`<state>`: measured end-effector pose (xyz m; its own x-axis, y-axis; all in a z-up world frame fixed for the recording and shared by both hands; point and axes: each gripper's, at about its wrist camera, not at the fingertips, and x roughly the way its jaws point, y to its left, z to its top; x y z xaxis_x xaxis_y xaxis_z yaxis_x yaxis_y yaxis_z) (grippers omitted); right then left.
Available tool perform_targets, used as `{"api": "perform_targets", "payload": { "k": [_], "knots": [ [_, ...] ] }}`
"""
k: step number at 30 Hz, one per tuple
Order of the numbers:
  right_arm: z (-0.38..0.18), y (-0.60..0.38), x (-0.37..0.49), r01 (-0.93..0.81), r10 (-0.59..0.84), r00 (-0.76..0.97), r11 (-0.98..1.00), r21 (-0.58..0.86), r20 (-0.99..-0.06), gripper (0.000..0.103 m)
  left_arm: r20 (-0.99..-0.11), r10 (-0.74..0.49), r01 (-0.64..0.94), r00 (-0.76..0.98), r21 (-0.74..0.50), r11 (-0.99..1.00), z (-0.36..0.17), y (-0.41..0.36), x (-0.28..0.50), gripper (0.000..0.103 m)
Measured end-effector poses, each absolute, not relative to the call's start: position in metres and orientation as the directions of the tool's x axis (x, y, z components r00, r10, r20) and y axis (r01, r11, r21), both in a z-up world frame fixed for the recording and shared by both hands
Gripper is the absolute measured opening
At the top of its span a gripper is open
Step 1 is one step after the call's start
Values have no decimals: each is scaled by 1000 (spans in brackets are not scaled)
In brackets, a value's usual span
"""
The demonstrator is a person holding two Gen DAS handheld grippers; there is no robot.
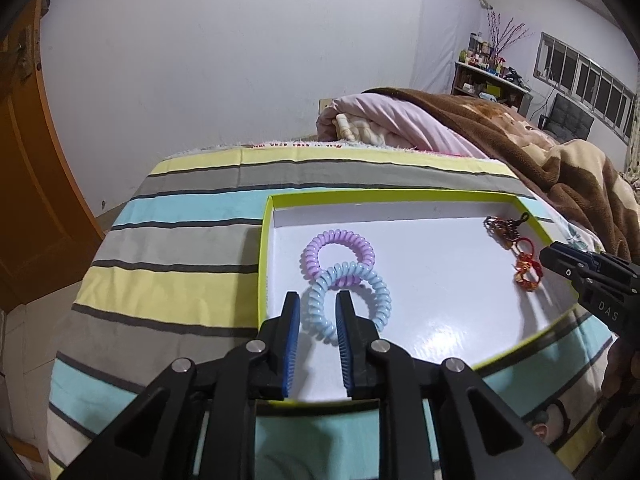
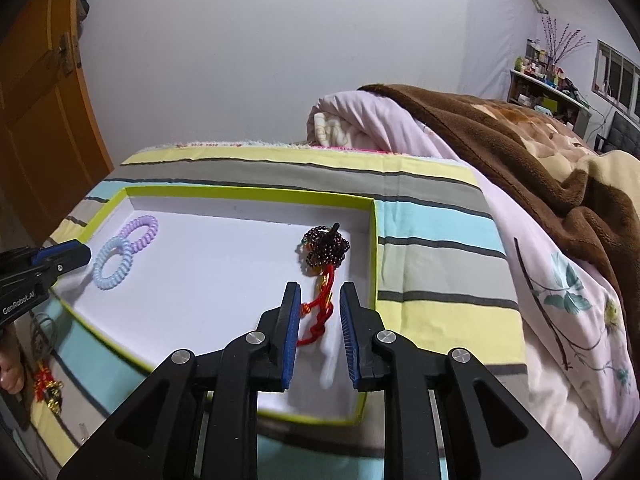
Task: Organize jewelry
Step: 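Withdraw both tools from the tray back over the bedspread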
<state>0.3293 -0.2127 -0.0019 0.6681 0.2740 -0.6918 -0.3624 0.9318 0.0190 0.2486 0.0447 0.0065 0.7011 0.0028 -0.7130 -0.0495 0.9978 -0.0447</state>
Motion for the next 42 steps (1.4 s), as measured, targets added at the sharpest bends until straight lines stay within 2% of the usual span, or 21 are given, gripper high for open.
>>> {"api": "perform_targets", "payload": {
  "k": [12,21,42],
  "knots": [
    [29,-228,272,-381,316,705,924,36,-635,21,-662,-17,-33,749,-63,998,37,39,194,19],
    [52,-241,199,-421,379,730,905,63,-568,21,-606,-41,0,795,-67,998,54,22,132,19],
    [36,-246,87,-473,431,693,877,86,-578,21,-572,-18,-26,820,-69,997,46,28,25,19]
  ]
}}
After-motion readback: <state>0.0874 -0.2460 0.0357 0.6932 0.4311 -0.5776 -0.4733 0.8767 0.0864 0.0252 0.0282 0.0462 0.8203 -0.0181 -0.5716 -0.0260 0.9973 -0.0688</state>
